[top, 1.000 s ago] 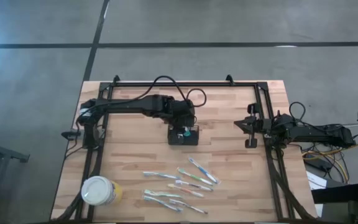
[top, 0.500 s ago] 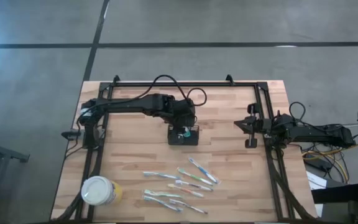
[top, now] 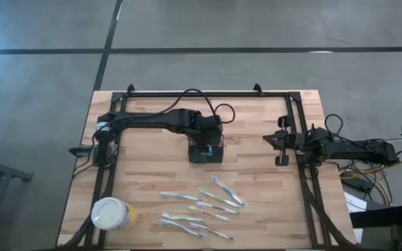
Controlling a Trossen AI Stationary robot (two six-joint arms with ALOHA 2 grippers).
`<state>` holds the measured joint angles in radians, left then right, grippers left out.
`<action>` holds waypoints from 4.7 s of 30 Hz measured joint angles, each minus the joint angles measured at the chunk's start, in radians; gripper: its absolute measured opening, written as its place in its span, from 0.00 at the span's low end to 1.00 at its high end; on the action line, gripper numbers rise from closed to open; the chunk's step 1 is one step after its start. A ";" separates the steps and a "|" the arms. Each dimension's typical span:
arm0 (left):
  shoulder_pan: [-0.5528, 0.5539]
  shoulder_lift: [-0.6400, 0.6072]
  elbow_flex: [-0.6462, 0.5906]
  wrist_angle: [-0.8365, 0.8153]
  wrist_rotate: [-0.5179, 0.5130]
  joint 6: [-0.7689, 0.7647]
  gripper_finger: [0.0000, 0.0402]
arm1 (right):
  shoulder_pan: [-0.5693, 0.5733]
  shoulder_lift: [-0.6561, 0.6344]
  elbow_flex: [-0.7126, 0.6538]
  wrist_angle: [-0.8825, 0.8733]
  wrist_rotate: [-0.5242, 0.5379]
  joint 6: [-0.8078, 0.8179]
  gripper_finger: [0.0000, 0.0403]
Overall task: Pick & Place toothbrushing station
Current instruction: Put the mouthwash into the wire organizer, then adjust the wire organizer
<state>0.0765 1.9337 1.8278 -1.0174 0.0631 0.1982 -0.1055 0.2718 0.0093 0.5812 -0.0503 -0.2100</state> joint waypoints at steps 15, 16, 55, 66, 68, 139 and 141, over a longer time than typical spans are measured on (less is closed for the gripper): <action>0.000 0.087 0.000 0.035 0.000 0.037 0.25 | 0.000 -0.001 0.000 0.000 0.000 0.000 0.02; 0.000 0.092 -0.001 0.035 0.000 0.038 0.25 | 0.000 -0.002 0.000 0.000 0.000 0.000 0.02; -0.001 0.115 -0.002 0.051 0.011 0.029 0.48 | 0.000 -0.001 0.000 0.000 0.000 0.000 0.02; 0.010 0.112 -0.001 0.030 0.096 0.107 0.36 | 0.000 -0.001 0.000 0.000 0.000 0.000 0.02; 0.014 0.111 0.000 0.031 0.094 0.107 0.32 | 0.000 -0.001 0.000 0.000 0.000 0.000 0.02; 0.197 -0.579 -1.330 1.371 -0.082 -0.391 0.01 | 0.212 1.051 0.351 0.208 -0.010 0.190 0.02; 0.197 -0.549 -1.330 1.386 -0.082 -0.391 0.01 | 0.237 1.120 0.396 0.210 0.009 0.189 0.02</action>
<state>0.2733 1.3845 0.4980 0.3686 -0.0189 -0.1926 0.1312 1.3918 0.4055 0.7909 -0.0418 -0.0215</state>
